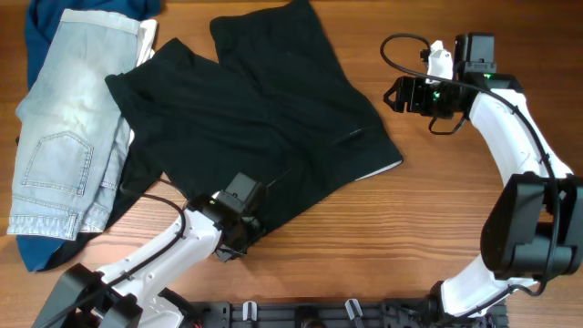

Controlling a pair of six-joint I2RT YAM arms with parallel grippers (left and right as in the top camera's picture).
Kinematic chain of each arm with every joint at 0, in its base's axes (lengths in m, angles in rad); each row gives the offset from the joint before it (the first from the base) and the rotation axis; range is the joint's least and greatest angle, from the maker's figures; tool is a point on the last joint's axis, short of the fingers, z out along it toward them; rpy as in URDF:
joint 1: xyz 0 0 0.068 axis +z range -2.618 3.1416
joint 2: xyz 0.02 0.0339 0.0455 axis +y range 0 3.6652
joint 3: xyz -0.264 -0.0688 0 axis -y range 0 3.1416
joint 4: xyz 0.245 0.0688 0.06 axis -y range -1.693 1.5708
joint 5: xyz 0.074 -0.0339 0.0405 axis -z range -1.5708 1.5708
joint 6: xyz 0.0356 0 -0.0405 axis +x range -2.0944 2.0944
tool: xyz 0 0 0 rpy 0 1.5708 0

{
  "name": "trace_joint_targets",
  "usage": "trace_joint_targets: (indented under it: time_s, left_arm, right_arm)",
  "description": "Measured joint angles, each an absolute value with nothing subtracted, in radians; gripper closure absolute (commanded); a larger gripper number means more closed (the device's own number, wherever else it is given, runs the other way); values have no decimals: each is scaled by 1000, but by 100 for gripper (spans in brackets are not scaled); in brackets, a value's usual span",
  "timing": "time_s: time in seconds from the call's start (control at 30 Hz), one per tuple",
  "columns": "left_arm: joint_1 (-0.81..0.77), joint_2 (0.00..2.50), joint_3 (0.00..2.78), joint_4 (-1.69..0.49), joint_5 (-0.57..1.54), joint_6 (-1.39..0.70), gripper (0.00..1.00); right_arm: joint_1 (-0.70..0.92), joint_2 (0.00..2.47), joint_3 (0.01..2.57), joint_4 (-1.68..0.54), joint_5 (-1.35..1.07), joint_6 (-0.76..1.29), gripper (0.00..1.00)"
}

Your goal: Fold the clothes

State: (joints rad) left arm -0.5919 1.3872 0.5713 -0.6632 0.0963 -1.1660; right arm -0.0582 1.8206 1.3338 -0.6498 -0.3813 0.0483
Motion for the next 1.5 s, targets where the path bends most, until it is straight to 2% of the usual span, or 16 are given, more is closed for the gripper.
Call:
trace_joint_targets:
  time_s: [0.13, 0.2, 0.23, 0.5, 0.6, 0.63, 0.67, 0.8, 0.9, 1.0, 1.07, 1.17, 1.27, 1.5]
  left_arm:
    - [-595, 1387, 570, -650, 96, -1165, 96]
    - [-595, 1387, 570, -652, 95, -1165, 96]
    - [-595, 1387, 570, -653, 95, -1165, 96]
    - [-586, 1386, 570, -653, 101, -1165, 96]
    - [-553, 1386, 569, -654, 122, -1164, 96]
    - [-549, 1386, 569, -654, 126, -1164, 96]
    - [-540, 1386, 569, -653, 130, -1164, 96]
    - [-493, 1377, 572, -657, 110, -1147, 96]
    - [-389, 1359, 643, -694, -16, -1034, 96]
    - [-290, 1281, 923, -723, -47, -859, 96]
    - [-282, 1249, 1083, -745, -36, -768, 96]
    - [-295, 1241, 1393, -761, -33, -612, 96]
    - [-348, 1233, 1623, -770, -44, -495, 96]
    - [-522, 1110, 1754, -814, -84, -373, 96]
  right_arm:
    - [-23, 1837, 1334, -691, -382, 51, 21]
    - [-1, 1864, 1334, -727, -381, 51, 32]
    - [15, 1900, 1334, -755, -381, 51, 33]
    - [23, 1982, 1324, -860, -354, 20, 35]
    - [22, 1973, 1244, -793, -355, 10, 62]
    - [20, 1964, 1227, -772, -353, 15, 82]
    - [16, 1959, 1207, -753, -357, 17, 96]
    - [15, 1959, 1181, -700, -371, 58, 96]
    - [-19, 1959, 1195, -694, -476, 87, 96]
    - [-115, 1894, 1374, -863, -580, 83, 96]
    - [-145, 1818, 1529, -991, -607, 57, 96]
    - [-192, 1631, 1845, -1147, -601, 23, 96]
    - [-248, 1541, 2049, -1241, -593, 12, 96]
    - [-418, 1414, 2329, -1501, -580, -19, 96]
